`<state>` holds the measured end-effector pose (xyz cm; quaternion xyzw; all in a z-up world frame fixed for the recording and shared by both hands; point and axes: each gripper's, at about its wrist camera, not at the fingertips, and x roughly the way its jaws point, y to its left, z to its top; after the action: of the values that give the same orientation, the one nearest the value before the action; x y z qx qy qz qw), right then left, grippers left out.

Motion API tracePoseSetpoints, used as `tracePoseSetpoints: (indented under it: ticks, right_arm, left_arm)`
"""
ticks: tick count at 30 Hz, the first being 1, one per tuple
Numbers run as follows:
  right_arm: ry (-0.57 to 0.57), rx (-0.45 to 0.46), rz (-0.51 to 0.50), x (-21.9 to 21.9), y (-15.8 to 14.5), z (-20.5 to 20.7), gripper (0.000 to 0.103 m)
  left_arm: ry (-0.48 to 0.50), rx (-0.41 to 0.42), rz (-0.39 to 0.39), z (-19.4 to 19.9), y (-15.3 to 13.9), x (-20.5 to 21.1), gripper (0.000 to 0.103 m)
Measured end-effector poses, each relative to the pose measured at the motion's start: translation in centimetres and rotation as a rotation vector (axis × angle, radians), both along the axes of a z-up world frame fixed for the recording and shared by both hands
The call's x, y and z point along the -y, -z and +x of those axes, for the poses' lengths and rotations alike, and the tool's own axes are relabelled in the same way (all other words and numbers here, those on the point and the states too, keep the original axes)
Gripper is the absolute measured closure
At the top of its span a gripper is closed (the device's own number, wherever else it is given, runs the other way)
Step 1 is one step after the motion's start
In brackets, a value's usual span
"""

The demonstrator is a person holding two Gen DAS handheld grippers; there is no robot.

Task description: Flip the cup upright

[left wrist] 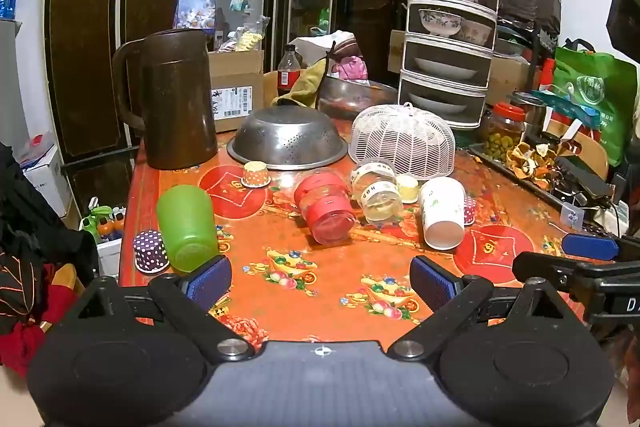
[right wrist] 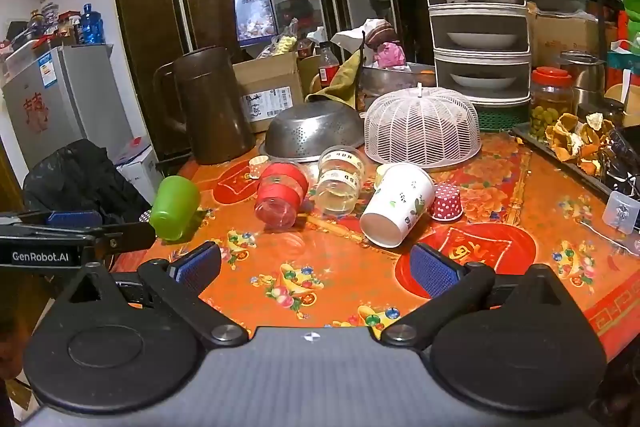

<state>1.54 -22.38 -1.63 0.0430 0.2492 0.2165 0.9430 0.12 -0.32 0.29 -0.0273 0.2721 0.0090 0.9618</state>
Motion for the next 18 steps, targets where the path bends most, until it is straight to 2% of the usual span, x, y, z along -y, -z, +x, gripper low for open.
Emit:
tracePoseSetpoints:
  ticks: [18]
  right_arm:
    - [-0.014,-0.01,0.019,0.07,-0.21,-0.31,0.001]
  left_arm:
    - [-0.017,0.0,0.004,-0.34,-0.01,0.11,0.006]
